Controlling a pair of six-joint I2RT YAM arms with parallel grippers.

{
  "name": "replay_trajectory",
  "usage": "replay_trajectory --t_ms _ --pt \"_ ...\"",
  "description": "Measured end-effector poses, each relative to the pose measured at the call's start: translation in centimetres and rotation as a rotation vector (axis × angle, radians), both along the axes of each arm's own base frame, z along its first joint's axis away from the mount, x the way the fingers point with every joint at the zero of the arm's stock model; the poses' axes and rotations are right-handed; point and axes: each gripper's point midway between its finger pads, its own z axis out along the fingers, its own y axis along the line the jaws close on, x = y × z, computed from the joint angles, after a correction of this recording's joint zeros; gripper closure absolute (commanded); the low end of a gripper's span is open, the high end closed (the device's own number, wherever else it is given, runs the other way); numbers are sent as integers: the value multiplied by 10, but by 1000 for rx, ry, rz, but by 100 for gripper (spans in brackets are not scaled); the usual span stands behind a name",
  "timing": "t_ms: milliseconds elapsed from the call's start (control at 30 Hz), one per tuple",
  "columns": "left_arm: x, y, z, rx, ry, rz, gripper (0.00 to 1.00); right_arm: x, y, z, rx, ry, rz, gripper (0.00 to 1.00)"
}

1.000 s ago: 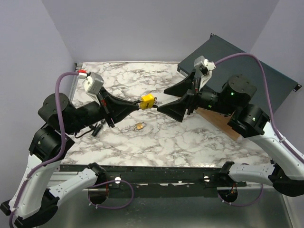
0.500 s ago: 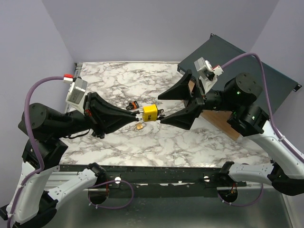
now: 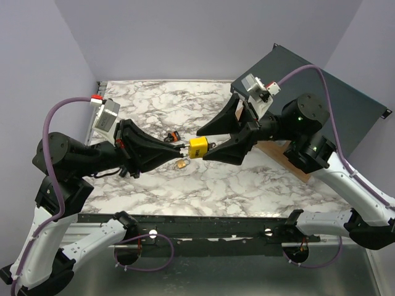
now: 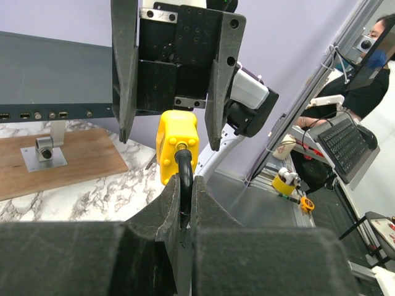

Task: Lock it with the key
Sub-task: Lock the lock.

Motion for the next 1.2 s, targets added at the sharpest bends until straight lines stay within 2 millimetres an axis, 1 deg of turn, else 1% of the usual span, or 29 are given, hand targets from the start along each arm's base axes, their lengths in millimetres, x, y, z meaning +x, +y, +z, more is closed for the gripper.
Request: replay_trajectory --t_ms 167,367,567,767,1100,1200 --pt "0 0 1 -4 -4 1 100 1 3 -4 -10 16 3 37" --pt "2 0 1 -6 -2 11 100 -3 5 -4 -11 18 16 48" --pt "6 1 2 -10 1 36 100 -5 12 -11 -34 39 18 57" --pt "8 1 2 -10 -2 47 100 -1 18 -19 -60 63 -3 58" --pt "12 1 -2 1 7 63 100 4 16 -15 -45 67 -43 59" --pt "12 1 -2 2 6 64 100 4 15 -13 -42 66 -47 60"
